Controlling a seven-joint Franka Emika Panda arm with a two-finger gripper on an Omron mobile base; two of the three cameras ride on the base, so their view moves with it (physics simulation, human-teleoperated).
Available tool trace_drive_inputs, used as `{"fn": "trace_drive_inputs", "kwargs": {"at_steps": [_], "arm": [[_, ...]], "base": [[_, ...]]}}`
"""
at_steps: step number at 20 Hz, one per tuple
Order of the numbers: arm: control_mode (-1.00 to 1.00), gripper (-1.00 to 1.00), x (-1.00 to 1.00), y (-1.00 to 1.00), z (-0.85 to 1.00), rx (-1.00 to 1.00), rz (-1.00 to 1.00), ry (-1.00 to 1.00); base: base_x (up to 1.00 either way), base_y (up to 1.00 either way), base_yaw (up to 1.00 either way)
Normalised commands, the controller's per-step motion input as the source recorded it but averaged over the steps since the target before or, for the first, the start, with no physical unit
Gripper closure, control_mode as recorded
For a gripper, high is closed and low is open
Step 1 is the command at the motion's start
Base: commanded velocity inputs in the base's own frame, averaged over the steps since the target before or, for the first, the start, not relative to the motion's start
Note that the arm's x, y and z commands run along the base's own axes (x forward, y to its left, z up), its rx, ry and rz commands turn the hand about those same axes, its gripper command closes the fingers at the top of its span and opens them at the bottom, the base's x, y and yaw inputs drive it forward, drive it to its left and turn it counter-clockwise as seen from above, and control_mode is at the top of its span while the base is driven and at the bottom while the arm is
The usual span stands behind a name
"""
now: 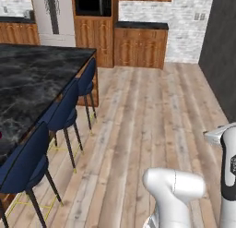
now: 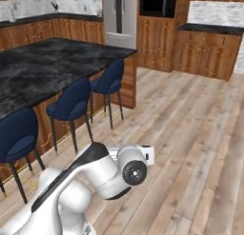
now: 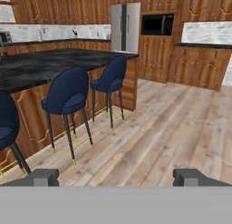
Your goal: Four empty soda cans are scattered around the kitchen. Gather all the cans and cluster them next to the stove for recycling.
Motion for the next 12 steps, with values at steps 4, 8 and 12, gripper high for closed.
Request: {"fn": "trace_drive_inputs", "kwargs": {"at_steps": [4,8,12], "arm": [[1.0,-1.0,0.0,0.0,0.0,0.0,0.0,0.0],[1.0,-1.0,0.0,0.0,0.0,0.0,0.0,0.0],[1.0,-1.0,0.0,0.0,0.0,0.0,0.0,0.0]], "base": [[-0.04,0.0,0.48],[-0.04,0.0,0.47],[-0.04,0.0,0.47]]}}
